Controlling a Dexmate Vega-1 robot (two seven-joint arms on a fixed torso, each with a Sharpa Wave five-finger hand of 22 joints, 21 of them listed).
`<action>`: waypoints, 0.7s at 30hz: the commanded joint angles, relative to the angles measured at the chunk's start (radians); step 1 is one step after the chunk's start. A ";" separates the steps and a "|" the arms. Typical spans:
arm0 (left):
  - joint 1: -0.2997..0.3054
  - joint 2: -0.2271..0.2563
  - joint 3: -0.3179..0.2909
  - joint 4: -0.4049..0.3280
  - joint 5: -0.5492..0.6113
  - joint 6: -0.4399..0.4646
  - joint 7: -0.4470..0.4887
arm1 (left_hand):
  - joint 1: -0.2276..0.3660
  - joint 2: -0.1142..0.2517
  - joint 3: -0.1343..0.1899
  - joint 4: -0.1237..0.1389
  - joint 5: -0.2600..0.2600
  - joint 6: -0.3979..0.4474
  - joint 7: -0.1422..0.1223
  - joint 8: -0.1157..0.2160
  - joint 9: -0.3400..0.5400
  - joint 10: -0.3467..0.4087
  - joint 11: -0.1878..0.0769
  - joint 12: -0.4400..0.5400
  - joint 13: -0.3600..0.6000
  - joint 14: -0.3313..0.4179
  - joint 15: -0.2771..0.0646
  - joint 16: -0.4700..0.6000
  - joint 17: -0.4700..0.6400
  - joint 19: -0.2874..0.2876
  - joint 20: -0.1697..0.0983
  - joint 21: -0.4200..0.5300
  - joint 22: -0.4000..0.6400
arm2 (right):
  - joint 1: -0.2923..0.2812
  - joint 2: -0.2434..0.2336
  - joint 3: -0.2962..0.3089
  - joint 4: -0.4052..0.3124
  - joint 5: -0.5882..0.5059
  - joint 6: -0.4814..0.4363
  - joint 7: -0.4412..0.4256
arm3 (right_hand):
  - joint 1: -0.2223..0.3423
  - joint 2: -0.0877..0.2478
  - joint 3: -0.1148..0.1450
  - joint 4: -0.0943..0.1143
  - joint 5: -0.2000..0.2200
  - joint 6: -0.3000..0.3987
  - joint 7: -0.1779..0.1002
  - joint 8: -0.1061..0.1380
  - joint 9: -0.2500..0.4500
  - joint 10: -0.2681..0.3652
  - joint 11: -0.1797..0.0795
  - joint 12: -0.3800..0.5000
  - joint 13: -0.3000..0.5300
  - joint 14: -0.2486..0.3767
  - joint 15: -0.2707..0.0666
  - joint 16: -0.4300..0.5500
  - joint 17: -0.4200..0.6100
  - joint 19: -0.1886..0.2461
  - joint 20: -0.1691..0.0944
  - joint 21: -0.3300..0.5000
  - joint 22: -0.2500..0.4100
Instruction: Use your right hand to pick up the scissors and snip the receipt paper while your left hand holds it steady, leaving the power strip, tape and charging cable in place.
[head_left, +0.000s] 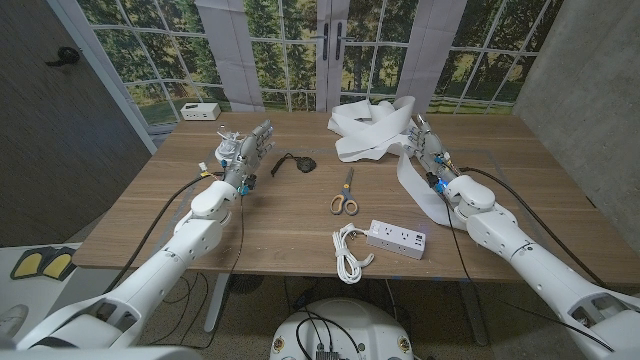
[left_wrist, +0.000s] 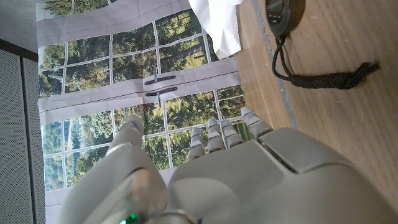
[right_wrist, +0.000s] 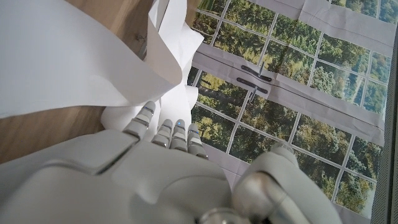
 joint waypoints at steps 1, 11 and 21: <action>0.044 0.010 -0.009 -0.085 0.003 0.024 0.056 | 0.007 -0.003 0.002 0.000 0.005 0.009 0.001 0.003 0.004 0.008 0.004 0.006 0.003 0.007 0.001 0.006 0.002 0.000 0.004 0.006 0.005 | 0.000 -0.041 -0.004 -0.040 -0.012 -0.024 0.028 | 0.014 0.001 0.000 -0.008 0.010 -0.009 -0.003 0.004 0.004 0.001 0.000 0.004 0.002 -0.006 -0.006 0.003 0.001 -0.004 -0.001 0.002 0.003; 0.033 0.005 0.002 -0.063 0.039 0.030 0.093 | 0.006 -0.005 0.000 0.000 0.005 0.012 0.002 0.004 0.004 0.011 0.001 0.007 0.003 0.011 0.001 0.008 0.002 0.001 0.004 0.007 0.005 | 0.003 -0.054 -0.010 -0.034 -0.027 -0.003 0.057 | 0.023 0.004 0.001 -0.014 0.010 -0.011 -0.014 0.006 0.003 0.004 -0.008 0.006 0.003 -0.016 -0.021 -0.001 0.000 -0.034 0.004 -0.006 0.003; 0.052 -0.001 -0.003 -0.069 0.040 0.024 0.117 | 0.005 -0.006 -0.001 0.000 0.005 0.017 0.000 0.005 0.004 0.014 0.002 0.008 0.003 0.011 -0.001 0.008 0.002 0.001 0.003 0.006 0.005 | 0.012 -0.070 -0.026 -0.032 -0.057 -0.007 0.069 | 0.037 0.007 0.004 -0.023 0.010 0.005 -0.043 0.012 0.003 0.013 -0.029 0.009 0.003 -0.027 -0.052 -0.003 -0.001 -0.045 0.001 -0.004 0.003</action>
